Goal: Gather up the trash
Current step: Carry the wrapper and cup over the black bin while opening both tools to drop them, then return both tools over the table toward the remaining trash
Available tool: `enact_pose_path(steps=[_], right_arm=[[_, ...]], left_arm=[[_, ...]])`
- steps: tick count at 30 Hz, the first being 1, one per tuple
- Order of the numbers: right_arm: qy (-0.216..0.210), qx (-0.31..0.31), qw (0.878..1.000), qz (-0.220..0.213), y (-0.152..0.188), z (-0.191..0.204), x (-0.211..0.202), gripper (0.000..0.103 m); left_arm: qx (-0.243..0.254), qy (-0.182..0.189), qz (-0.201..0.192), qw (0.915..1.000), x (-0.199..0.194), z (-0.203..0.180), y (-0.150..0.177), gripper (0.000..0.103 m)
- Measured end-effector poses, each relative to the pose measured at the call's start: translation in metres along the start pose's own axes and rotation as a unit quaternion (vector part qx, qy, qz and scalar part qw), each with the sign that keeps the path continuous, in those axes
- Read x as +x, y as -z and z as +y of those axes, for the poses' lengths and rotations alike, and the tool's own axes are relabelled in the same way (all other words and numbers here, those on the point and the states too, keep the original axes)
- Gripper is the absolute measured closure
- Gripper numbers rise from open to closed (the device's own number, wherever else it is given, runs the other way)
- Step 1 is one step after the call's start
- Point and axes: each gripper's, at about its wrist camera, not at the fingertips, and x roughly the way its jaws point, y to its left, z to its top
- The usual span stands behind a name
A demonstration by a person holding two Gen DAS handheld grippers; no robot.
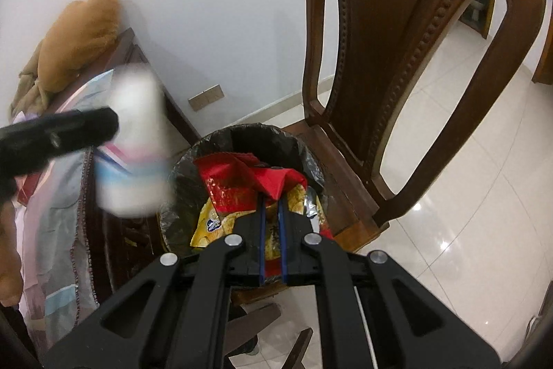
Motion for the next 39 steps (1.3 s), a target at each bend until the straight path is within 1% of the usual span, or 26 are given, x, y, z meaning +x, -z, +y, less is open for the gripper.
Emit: enact_pose_path(steps=[3, 6, 10, 15, 16, 17, 18, 19, 20, 21, 23, 24, 25, 26, 27, 28, 30, 31, 33, 34, 35, 37, 39], right_arm=[[-0.003, -0.002, 1.000, 0.003, -0.004, 0.004, 0.006, 0.096], [-0.007, -0.003, 1.000, 0.004, -0.005, 0.007, 0.010, 0.096], [-0.011, -0.014, 1.000, 0.005, -0.006, 0.020, 0.014, 0.096], [-0.016, -0.028, 0.999, 0.003, -0.010, 0.040, 0.011, 0.096], [-0.017, -0.032, 0.999, 0.002, -0.011, 0.044, 0.010, 0.096], [-0.015, -0.037, 0.999, 0.000, -0.012, 0.049, 0.010, 0.096], [-0.010, -0.044, 0.999, -0.003, -0.014, 0.054, 0.009, 0.096], [-0.003, -0.051, 0.999, -0.006, -0.015, 0.057, 0.010, 0.095], [0.007, -0.060, 0.998, -0.008, -0.016, 0.063, 0.011, 0.095], [0.017, -0.066, 0.998, -0.007, -0.017, 0.069, 0.014, 0.093], [0.017, -0.068, 0.998, -0.002, -0.020, 0.076, 0.018, 0.088], [0.016, -0.068, 0.998, 0.000, -0.021, 0.079, 0.019, 0.083], [0.015, -0.068, 0.998, -0.001, -0.022, 0.084, 0.019, 0.075], [0.016, -0.068, 0.998, -0.004, -0.023, 0.088, 0.016, 0.069], [0.016, -0.067, 0.998, -0.011, -0.024, 0.094, 0.012, 0.059], [0.015, -0.067, 0.998, -0.017, -0.025, 0.098, 0.008, 0.055], [0.012, -0.078, 0.996, -0.033, -0.026, 0.113, -0.005, 0.055], [0.012, -0.084, 0.996, -0.039, -0.026, 0.121, -0.010, 0.055], [0.007, -0.102, 0.993, -0.053, -0.027, 0.141, -0.024, 0.054], [-0.003, -0.120, 0.991, -0.061, -0.027, 0.160, -0.035, 0.054], [-0.010, -0.133, 0.989, -0.066, -0.027, 0.171, -0.041, 0.053], [-0.030, -0.171, 0.982, -0.077, -0.026, 0.208, -0.057, 0.043], [-0.052, -0.217, 0.971, -0.082, -0.021, 0.250, -0.068, 0.039]], left_arm=[[-0.021, 0.012, 0.001, 0.9997, 0.002, 0.004, -0.008, 0.010], [-0.034, 0.010, -0.004, 0.9994, -0.001, 0.010, -0.013, 0.010], [-0.050, 0.006, -0.036, 0.9981, -0.030, 0.024, -0.013, 0.010], [-0.082, 0.000, -0.070, 0.9942, -0.068, 0.049, -0.006, 0.010], [-0.086, -0.010, -0.078, 0.9931, -0.078, 0.055, -0.003, 0.010], [-0.090, -0.031, -0.082, 0.9921, -0.087, 0.060, 0.001, 0.010], [-0.095, -0.073, -0.080, 0.9896, -0.097, 0.065, 0.006, 0.010], [-0.098, -0.107, -0.083, 0.9859, -0.106, 0.067, 0.011, 0.010], [-0.099, -0.137, -0.095, 0.9810, -0.118, 0.069, 0.019, 0.010], [-0.092, -0.160, -0.112, 0.9765, -0.132, 0.071, 0.028, 0.010], [-0.078, -0.193, -0.125, 0.9701, -0.153, 0.076, 0.043, 0.008], [-0.076, -0.204, -0.130, 0.9673, -0.162, 0.080, 0.051, 0.007], [-0.080, -0.217, -0.134, 0.9636, -0.171, 0.086, 0.060, 0.007], [-0.087, -0.227, -0.136, 0.9604, -0.179, 0.094, 0.068, 0.007], [-0.097, -0.235, -0.136, 0.9576, -0.186, 0.104, 0.078, 0.007], [-0.106, -0.245, -0.136, 0.9539, -0.192, 0.112, 0.085, 0.007], [-0.132, -0.283, -0.144, 0.9388, -0.208, 0.136, 0.106, 0.007], [-0.144, -0.295, -0.146, 0.9332, -0.214, 0.145, 0.113, 0.007], [-0.185, -0.320, -0.152, 0.9167, -0.233, 0.176, 0.135, 0.007], [-0.204, -0.330, -0.154, 0.9090, -0.241, 0.189, 0.144, 0.007], [-0.224, -0.343, -0.155, 0.8990, -0.248, 0.203, 0.153, 0.007], [-0.257, -0.356, -0.155, 0.8848, -0.259, 0.225, 0.169, 0.007], [-0.280, -0.363, -0.148, 0.8761, -0.264, 0.244, 0.184, 0.007]])
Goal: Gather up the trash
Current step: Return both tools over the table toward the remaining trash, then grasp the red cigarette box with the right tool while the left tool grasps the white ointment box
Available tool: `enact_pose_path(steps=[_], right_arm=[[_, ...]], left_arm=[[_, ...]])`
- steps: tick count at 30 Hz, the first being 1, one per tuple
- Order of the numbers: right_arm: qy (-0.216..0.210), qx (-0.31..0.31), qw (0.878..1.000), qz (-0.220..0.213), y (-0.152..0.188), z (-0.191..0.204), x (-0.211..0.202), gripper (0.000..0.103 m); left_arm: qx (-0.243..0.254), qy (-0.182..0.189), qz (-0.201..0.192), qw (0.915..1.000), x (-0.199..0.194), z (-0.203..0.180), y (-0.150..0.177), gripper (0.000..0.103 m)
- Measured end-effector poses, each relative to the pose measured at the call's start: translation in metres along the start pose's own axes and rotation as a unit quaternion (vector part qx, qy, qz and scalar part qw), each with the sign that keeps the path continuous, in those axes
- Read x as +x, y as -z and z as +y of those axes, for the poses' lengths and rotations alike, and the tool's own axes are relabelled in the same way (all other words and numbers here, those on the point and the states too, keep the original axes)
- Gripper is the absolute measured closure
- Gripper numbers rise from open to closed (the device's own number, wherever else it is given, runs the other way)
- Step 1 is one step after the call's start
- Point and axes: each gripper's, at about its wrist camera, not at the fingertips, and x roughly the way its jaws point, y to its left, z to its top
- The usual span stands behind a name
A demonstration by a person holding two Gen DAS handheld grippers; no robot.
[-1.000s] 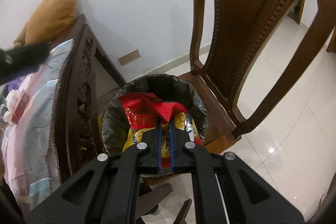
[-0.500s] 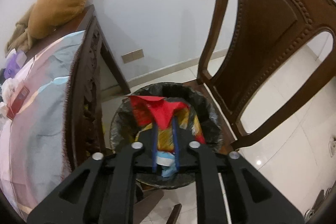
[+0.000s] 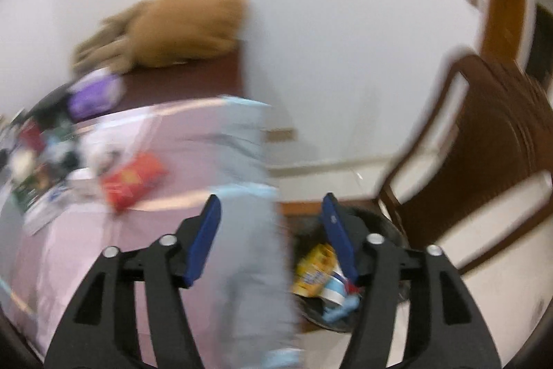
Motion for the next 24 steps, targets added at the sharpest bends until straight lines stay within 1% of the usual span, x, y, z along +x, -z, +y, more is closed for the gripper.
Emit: enact_pose_path(steps=[3, 5, 6, 8, 9, 10, 11, 13, 18, 19, 22, 24], right_arm=[[-0.026, -0.054, 0.998, 0.012, -0.015, 0.054, 0.010, 0.039], [-0.034, -0.089, 0.995, 0.036, -0.021, 0.092, 0.032, 0.039], [-0.035, -0.096, 0.994, 0.046, -0.022, 0.104, 0.041, 0.039], [-0.041, -0.091, 0.991, 0.085, -0.027, 0.125, 0.070, 0.039], [-0.047, -0.082, 0.990, 0.101, -0.031, 0.129, 0.080, 0.039], [-0.053, -0.059, 0.989, 0.124, -0.036, 0.134, 0.095, 0.039], [-0.053, -0.042, 0.988, 0.137, -0.040, 0.134, 0.104, 0.039], [-0.043, -0.023, 0.988, 0.147, -0.047, 0.140, 0.114, 0.039], [-0.001, 0.005, 0.986, 0.164, -0.049, 0.152, 0.140, 0.038], [0.005, 0.013, 0.987, 0.158, -0.048, 0.151, 0.139, 0.036], [0.005, 0.034, 0.987, 0.155, -0.051, 0.152, 0.144, 0.036], [0.005, 0.037, 0.987, 0.158, -0.055, 0.155, 0.148, 0.036]], left_arm=[[0.002, -0.015, 0.009, 0.9998, 0.011, 0.018, 0.005, 0.007], [0.003, -0.028, 0.009, 0.9996, 0.014, 0.027, 0.010, 0.007], [-0.002, -0.035, 0.011, 0.9993, 0.016, 0.035, 0.013, 0.007], [-0.010, -0.030, 0.015, 0.9994, 0.018, 0.045, 0.016, 0.007], [-0.014, -0.025, 0.017, 0.9994, 0.020, 0.049, 0.018, 0.007], [-0.017, -0.021, 0.018, 0.9995, 0.021, 0.054, 0.019, 0.007], [-0.019, -0.019, 0.019, 0.9995, 0.022, 0.057, 0.020, 0.007], [-0.022, -0.012, 0.022, 0.9994, 0.025, 0.062, 0.022, 0.007], [-0.038, -0.001, 0.023, 0.9990, 0.031, 0.075, 0.025, 0.007], [-0.038, -0.001, 0.023, 0.9990, 0.032, 0.076, 0.026, 0.007], [-0.040, 0.006, 0.024, 0.9989, 0.033, 0.080, 0.028, 0.007], [-0.040, 0.012, 0.024, 0.9988, 0.033, 0.081, 0.030, 0.007]])
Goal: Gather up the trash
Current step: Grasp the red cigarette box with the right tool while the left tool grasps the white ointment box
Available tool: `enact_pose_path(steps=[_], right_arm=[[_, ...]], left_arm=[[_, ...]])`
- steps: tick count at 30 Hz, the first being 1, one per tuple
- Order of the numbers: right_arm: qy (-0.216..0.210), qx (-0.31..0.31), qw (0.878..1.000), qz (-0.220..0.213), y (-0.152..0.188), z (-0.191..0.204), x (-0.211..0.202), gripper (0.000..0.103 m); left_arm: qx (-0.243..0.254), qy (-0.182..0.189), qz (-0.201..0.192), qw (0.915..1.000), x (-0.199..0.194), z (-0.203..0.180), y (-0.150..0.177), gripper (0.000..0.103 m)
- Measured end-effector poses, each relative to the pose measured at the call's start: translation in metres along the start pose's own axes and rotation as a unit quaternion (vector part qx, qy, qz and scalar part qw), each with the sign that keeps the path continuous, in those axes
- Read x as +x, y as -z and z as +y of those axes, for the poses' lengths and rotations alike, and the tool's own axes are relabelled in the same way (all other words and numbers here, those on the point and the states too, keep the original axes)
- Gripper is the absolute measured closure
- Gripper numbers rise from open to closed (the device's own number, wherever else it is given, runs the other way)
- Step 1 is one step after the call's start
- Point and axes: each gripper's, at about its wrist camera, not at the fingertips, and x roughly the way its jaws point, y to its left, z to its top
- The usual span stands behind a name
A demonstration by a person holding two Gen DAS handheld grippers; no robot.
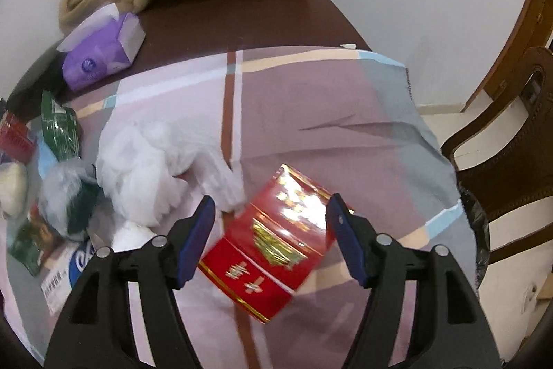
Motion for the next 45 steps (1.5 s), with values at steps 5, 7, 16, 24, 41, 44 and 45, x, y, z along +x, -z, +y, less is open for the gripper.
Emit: enact_pose_path(steps=[5, 7, 16, 24, 41, 44, 45], right_arm=[[0.040, -0.040, 0.998, -0.006, 0.003, 0.018, 0.003, 0.036], [0.049, -0.045, 0.998, -0.009, 0.007, 0.016, 0.001, 0.036], [0.072, -0.061, 0.996, -0.006, 0.018, 0.004, -0.001, 0.031], [0.077, -0.070, 0.995, -0.007, 0.033, -0.004, -0.005, 0.029], [0.035, -0.140, 0.990, -0.008, 0.059, 0.015, -0.015, 0.039], [0.011, -0.163, 0.987, -0.013, 0.072, 0.024, -0.027, 0.040], [-0.001, -0.169, 0.986, -0.014, 0.077, 0.026, -0.032, 0.039]], left_arm=[[0.003, 0.000, 0.003, 1.0000, 0.001, 0.004, 0.004, 0.007], [0.000, 0.002, 0.007, 1.0000, 0.003, 0.008, 0.005, 0.007], [-0.014, -0.001, 0.019, 0.9997, 0.010, 0.014, 0.009, 0.007], [0.020, -0.005, 0.024, 0.9995, 0.014, -0.004, 0.014, 0.007], [0.045, -0.007, 0.056, 0.9974, 0.034, -0.015, 0.021, 0.006], [0.069, 0.001, 0.065, 0.9955, 0.037, -0.018, 0.020, 0.006], [0.087, 0.008, 0.068, 0.9938, 0.037, -0.018, 0.017, 0.006]])
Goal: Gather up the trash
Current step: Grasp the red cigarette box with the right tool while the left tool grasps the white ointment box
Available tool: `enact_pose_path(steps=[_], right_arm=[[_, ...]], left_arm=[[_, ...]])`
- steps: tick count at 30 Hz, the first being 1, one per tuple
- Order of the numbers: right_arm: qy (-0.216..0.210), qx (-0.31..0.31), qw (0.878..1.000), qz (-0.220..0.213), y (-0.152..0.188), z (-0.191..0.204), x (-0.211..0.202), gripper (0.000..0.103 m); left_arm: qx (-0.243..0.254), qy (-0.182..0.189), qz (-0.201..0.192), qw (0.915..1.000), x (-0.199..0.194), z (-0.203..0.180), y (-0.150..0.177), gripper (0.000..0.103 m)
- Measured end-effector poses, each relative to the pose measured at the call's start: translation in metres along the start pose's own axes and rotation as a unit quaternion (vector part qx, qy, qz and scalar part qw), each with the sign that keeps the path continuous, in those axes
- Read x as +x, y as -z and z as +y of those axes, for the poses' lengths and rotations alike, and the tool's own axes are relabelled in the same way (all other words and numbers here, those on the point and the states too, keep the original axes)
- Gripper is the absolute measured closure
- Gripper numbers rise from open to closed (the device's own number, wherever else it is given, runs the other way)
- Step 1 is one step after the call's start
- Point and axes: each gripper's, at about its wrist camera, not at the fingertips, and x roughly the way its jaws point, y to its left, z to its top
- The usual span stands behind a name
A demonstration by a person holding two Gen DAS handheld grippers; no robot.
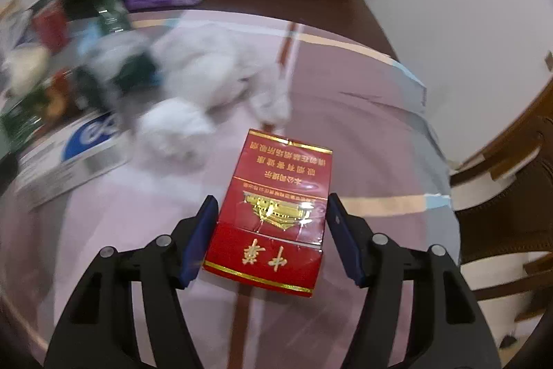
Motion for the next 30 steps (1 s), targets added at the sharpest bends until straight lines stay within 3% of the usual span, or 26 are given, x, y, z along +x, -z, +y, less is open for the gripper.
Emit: enact_pose_path(steps=[8, 14, 16, 17, 18, 26, 29, 30], right_arm=[[-0.055, -0.025, 0.998, -0.013, 0.013, 0.017, -0.018, 0.039], [-0.065, -0.034, 0.997, -0.016, 0.019, 0.013, -0.023, 0.039], [-0.067, -0.032, 0.997, -0.017, 0.020, 0.009, -0.024, 0.039], [-0.068, -0.032, 0.997, -0.017, 0.021, 0.007, -0.025, 0.039], [-0.068, -0.031, 0.997, -0.017, 0.022, 0.006, -0.025, 0.040], [-0.071, -0.025, 0.997, -0.011, 0.031, -0.005, -0.024, 0.039], [-0.072, -0.020, 0.997, -0.012, 0.032, -0.008, -0.023, 0.039], [-0.072, -0.019, 0.997, -0.012, 0.032, -0.009, -0.022, 0.039]], left_arm=[[0.077, 0.021, 0.021, 0.9966, 0.011, -0.007, -0.019, 0.007], [0.152, 0.076, 0.028, 0.9851, 0.021, -0.033, -0.031, 0.007], [0.179, 0.090, 0.037, 0.9789, 0.027, -0.043, -0.034, 0.015], [0.188, 0.088, 0.046, 0.9771, 0.032, -0.047, -0.035, 0.027], [0.197, 0.081, 0.059, 0.9752, 0.040, -0.051, -0.037, 0.030], [0.192, 0.111, 0.097, 0.9701, 0.062, -0.047, -0.038, 0.016], [0.199, 0.108, 0.114, 0.9672, 0.068, -0.051, -0.031, 0.017], [0.199, 0.108, 0.119, 0.9668, 0.068, -0.051, -0.028, 0.022]])
